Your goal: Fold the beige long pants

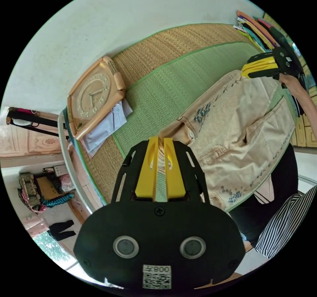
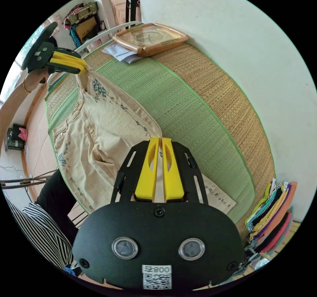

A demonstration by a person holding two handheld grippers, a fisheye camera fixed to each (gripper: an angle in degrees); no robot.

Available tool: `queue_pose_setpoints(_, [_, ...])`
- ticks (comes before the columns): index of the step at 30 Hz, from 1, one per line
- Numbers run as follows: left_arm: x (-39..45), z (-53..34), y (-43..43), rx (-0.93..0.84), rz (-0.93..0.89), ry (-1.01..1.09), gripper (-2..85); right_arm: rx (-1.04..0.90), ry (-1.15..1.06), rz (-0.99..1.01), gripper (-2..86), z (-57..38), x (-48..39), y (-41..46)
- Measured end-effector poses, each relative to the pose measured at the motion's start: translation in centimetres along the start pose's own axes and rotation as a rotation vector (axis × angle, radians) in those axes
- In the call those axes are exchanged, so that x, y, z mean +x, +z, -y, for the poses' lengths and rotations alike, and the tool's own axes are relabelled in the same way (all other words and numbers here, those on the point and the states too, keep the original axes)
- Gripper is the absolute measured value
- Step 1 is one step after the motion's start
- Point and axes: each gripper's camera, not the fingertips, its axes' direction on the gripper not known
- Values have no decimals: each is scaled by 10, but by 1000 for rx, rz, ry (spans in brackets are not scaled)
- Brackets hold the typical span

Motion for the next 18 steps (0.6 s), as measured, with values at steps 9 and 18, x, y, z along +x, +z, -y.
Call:
queue_pose_setpoints(9, [67,-85,-33,143,32,23,13,105,26,-108,15,-101,-101,-102])
queue_pose_setpoints(18, [142,-168,-3,108,42,91,12,94,-72,-177,15,-201,-235,-127])
